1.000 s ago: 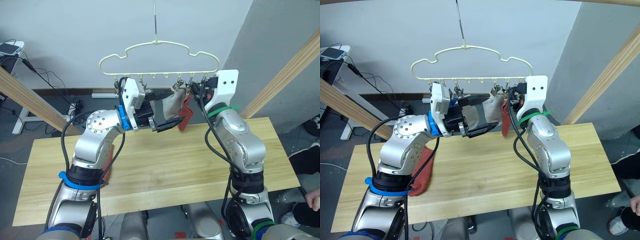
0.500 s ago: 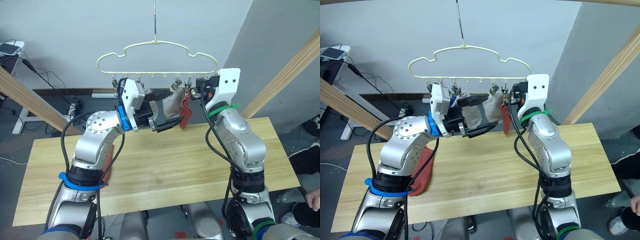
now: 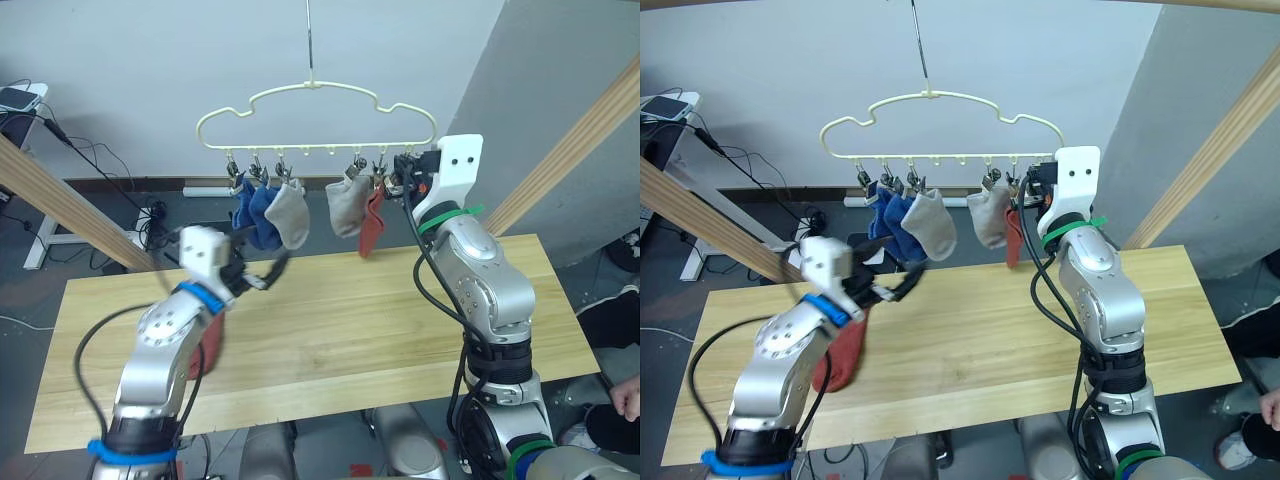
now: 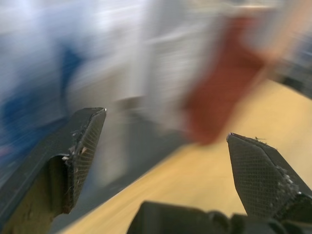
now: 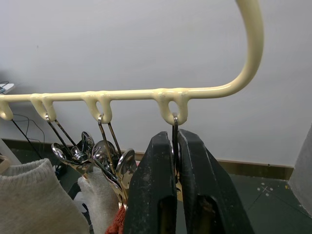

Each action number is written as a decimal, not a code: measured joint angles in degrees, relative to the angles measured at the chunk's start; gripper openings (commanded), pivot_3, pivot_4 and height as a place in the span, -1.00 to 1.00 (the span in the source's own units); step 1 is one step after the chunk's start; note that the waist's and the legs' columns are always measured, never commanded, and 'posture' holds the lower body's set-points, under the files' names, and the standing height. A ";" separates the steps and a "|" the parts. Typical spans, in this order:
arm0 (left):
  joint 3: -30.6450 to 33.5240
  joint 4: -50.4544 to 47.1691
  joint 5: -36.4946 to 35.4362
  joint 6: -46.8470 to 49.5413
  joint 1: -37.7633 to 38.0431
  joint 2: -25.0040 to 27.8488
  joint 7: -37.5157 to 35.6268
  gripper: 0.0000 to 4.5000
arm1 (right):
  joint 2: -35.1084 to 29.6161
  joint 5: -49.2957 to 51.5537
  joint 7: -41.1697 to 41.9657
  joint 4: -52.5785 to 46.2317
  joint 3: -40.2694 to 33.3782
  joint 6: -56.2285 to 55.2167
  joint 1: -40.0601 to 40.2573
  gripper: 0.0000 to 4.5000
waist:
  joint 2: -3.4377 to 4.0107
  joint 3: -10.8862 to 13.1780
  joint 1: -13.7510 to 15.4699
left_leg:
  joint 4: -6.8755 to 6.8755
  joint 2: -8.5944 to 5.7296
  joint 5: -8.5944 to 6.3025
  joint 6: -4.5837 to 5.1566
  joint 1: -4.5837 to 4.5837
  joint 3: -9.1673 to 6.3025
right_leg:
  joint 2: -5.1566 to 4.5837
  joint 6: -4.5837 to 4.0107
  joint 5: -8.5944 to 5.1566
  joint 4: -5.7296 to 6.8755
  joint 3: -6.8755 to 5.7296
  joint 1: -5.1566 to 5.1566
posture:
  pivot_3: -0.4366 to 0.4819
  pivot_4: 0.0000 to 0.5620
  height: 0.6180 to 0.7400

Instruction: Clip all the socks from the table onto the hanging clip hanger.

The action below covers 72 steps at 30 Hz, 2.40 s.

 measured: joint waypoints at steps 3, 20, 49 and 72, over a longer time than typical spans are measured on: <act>5.51 2.26 -1.31 4.71 1.04 -1.49 5.60 1.00 | -0.03 0.03 0.12 0.04 -0.03 0.06 0.00 -1.00 | 0.00 0.00 0.15 | 0.03 -0.02 0.00 0.00 -0.01 -0.01 | 0.01 0.01 0.00 -0.01 -0.01 0.01 | -0.59 0.09 0.87; 5.73 22.17 -1.86 10.87 -5.73 -0.60 6.89 1.00 | -0.28 0.49 1.27 -0.22 0.25 2.67 -0.09 -1.00 | -0.01 0.00 0.18 | 0.01 0.00 0.00 0.00 0.07 0.01 | 0.02 0.01 0.00 -0.01 0.00 0.05 | -0.63 0.17 0.87; -13.03 18.01 -2.77 4.55 -16.33 1.79 -21.29 -0.99 | -0.26 0.48 0.87 -1.56 -0.09 3.92 -0.11 -1.00 | -0.01 0.04 0.19 | -0.10 -0.02 0.00 -0.01 -0.02 0.06 | -0.01 0.01 -0.01 -0.13 0.02 -0.02 | -0.71 0.14 0.87; -22.95 12.08 -3.70 4.86 -25.19 -16.88 -14.47 -0.99 | -0.02 0.89 0.01 -3.03 -1.17 6.33 -1.26 -1.00 | 0.00 0.04 -0.31 | -0.08 -0.06 0.00 0.00 -0.02 0.07 | 0.04 0.15 -0.09 -0.16 0.06 0.00 | -0.76 0.12 0.87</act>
